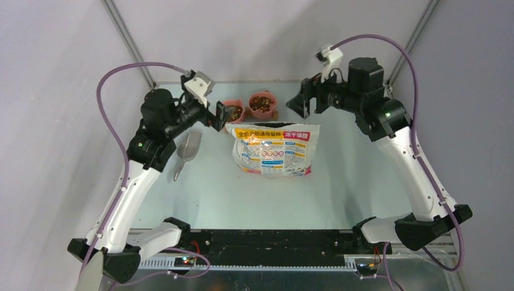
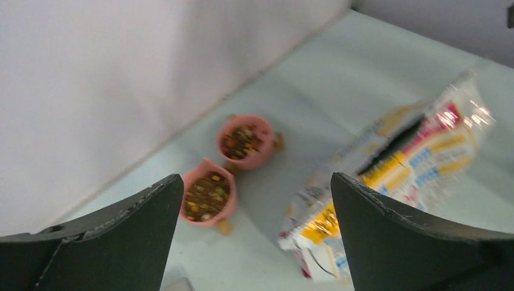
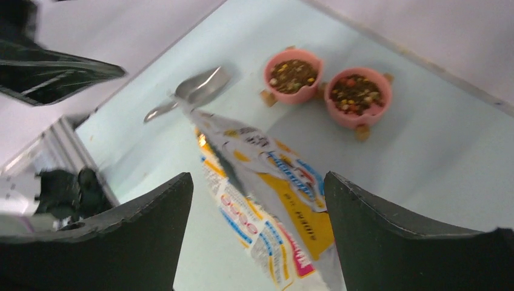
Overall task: Serve the pet food
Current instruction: Close the pet food bag at the center of the board.
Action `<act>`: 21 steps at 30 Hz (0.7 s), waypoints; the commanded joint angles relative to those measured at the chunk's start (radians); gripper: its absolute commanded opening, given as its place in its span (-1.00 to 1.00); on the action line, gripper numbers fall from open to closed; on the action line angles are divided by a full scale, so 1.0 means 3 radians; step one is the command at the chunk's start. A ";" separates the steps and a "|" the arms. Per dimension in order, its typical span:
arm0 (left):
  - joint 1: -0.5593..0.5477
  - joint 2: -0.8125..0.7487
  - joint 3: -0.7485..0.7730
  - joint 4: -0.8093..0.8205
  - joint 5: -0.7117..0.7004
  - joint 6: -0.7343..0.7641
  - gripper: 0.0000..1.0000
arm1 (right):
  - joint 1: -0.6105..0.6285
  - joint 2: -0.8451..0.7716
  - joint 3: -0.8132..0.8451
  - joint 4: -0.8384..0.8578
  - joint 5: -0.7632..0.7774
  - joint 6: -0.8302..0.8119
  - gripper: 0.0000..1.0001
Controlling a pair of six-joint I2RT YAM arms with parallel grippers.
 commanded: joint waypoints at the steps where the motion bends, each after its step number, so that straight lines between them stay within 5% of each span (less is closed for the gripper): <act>1: 0.0103 0.0044 0.0022 -0.0466 0.1262 0.0160 0.95 | 0.0373 -0.0038 -0.0014 -0.0132 -0.0001 -0.0496 0.67; 8: 0.0122 0.0135 -0.0187 -0.0661 0.1777 0.0688 0.86 | 0.0670 0.0266 0.0025 -0.0029 -0.0264 -0.1084 0.47; 15: 0.0157 0.0311 -0.0443 -0.0360 0.1627 0.0982 0.46 | 0.0823 0.0434 -0.0078 0.0105 -0.0542 -0.1458 0.33; 21: 0.0367 0.0367 -0.0686 0.0216 0.1816 0.1042 0.35 | 0.0875 0.0693 0.0114 0.0149 -0.0693 -0.1684 0.28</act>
